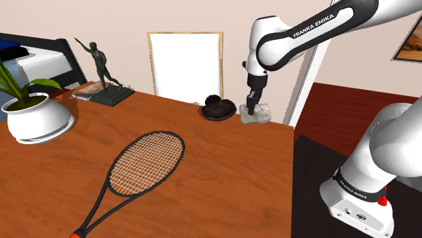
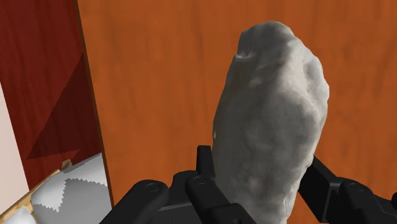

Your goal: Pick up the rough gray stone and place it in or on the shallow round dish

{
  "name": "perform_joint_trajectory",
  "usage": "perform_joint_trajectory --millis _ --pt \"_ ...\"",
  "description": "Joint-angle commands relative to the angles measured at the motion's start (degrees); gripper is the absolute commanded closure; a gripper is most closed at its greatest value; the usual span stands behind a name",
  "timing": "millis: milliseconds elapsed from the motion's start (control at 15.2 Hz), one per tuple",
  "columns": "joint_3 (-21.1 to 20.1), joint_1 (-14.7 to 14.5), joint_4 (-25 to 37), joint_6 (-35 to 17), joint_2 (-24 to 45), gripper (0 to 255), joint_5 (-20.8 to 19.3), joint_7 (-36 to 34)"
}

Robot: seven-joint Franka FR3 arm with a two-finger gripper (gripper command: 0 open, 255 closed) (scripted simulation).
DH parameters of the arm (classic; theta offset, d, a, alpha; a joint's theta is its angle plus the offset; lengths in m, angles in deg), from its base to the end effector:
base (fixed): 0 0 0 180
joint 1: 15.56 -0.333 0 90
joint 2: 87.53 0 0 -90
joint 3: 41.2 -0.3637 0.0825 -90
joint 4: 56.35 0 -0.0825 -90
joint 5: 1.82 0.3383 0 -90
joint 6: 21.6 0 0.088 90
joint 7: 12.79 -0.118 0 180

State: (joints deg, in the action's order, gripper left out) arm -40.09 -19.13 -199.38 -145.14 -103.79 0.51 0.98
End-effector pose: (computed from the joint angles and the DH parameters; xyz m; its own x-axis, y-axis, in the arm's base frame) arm 0.3786 0.0180 0.4461 0.9649 0.2587 -0.0462 0.2564 -0.9653 -0.0504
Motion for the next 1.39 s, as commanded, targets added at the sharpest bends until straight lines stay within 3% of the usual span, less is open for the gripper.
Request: perform_joint_trajectory --millis 0,1056,1320 --pt "0.04 0.06 1.11 1.97 -0.85 255 -0.09 -0.03" --pt "0.00 0.13 9.37 14.49 -5.13 255 -0.38 -0.56" --pt "0.19 0.11 18.88 14.82 4.06 255 -0.26 -0.31"
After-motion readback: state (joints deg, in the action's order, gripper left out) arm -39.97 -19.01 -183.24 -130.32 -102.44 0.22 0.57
